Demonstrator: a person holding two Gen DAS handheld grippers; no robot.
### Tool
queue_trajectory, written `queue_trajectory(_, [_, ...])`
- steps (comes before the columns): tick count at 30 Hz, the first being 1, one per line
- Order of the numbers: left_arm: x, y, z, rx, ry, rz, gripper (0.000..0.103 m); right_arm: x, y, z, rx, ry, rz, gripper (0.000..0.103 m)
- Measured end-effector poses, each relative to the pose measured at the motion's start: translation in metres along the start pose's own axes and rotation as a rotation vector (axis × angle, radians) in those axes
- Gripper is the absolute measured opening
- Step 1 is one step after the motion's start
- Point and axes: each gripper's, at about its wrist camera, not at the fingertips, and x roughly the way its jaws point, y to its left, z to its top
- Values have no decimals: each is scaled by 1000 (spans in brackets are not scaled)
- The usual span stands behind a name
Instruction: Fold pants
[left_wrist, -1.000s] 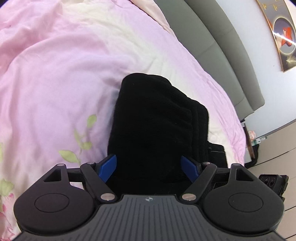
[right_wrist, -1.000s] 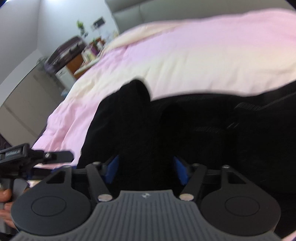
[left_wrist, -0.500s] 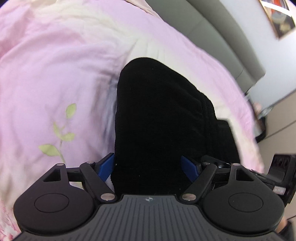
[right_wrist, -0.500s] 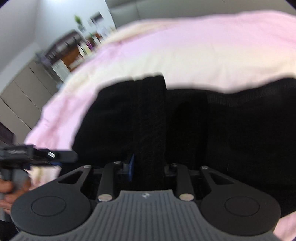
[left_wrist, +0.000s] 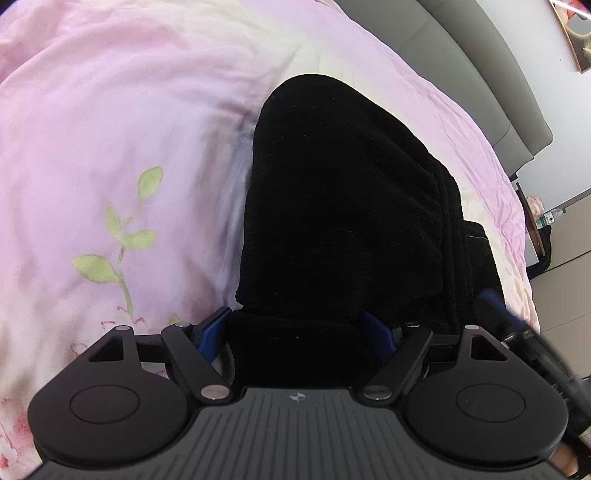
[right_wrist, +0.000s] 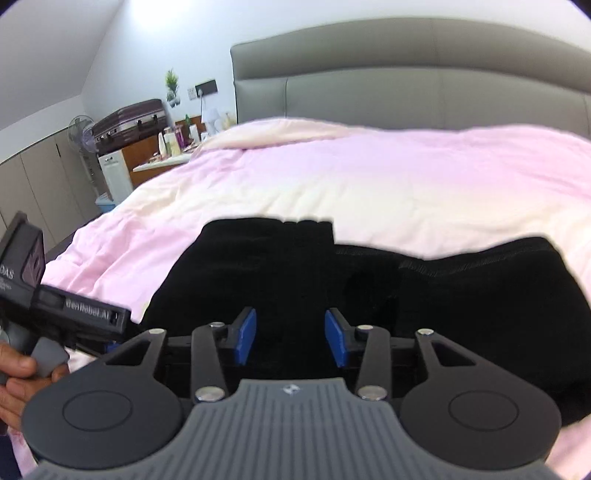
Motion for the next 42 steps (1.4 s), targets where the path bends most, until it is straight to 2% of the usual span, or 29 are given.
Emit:
queue_trajectory(2, [1, -1, -1, 6, 9, 2, 90, 23, 9, -17, -96, 92, -50, 37])
queue_trajectory(3, [2, -1, -2, 9, 13, 8, 90, 30, 18, -21, -147, 87, -64, 38])
queue_trajectory(4, [3, -1, -2, 11, 3, 9, 90, 28, 20, -17, -144, 87, -56, 38])
queue_trajectory(6, [-2, -1, -2, 11, -12, 2, 90, 12, 7, 1, -60, 80, 1, 36])
queue_trajectory(7, [-3, -1, -1, 12, -22, 5, 90, -2, -3, 7, -8, 48, 26, 36])
queue_trajectory(8, [-4, -2, 0, 16, -26, 11, 90, -19, -15, 13, 41, 6, 27, 41])
queue_trajectory(9, [-4, -3, 0, 20, -26, 15, 90, -33, -27, 16, 79, -24, 10, 48])
queue_trajectory(11, [-4, -4, -1, 24, -27, 20, 91, -61, -57, 17, 153, -81, -61, 53])
queue_trajectory(12, [-3, -5, -1, 27, -27, 22, 91, -72, -72, 15, 184, -102, -103, 62])
queue_trajectory(14, [-3, -4, -1, 24, -27, 22, 92, -95, -112, 3, 283, -137, -205, 67])
queue_trajectory(16, [-2, -3, 0, 6, -21, 16, 92, -107, -154, -11, 462, -153, -269, 68])
queue_trajectory(19, [-1, -1, -1, -12, -15, 12, 92, -112, -211, -40, 784, -201, -273, 69])
queue_trajectory(22, [0, -2, -1, -9, -17, 20, 93, -101, -243, -70, 990, -212, -223, 69])
queue_trajectory(26, [3, -2, -2, -6, -18, 24, 94, -78, -251, -83, 1058, -211, -206, 69])
queue_trajectory(32, [5, -2, -1, -5, -18, 23, 95, -55, -259, -87, 1022, -193, -162, 74])
queue_trajectory(33, [5, -2, -1, -4, -19, 23, 95, -52, -259, -88, 1011, -187, -154, 70])
queue_trajectory(34, [5, -2, -2, -4, -19, 22, 95, -50, -260, -88, 998, -181, -151, 61])
queue_trajectory(36, [7, -1, -2, -8, -16, 6, 90, -50, -263, -90, 1009, -173, -140, 37])
queue_trajectory(37, [8, 1, -2, -19, -11, -16, 88, -50, -265, -91, 1025, -179, -117, 31])
queue_trajectory(39, [9, 3, -1, -33, -9, -31, 87, -52, -267, -90, 1049, -190, -89, 23])
queue_trajectory(42, [9, 9, -1, -63, -10, -53, 87, -63, -263, -84, 1089, -223, -63, 21])
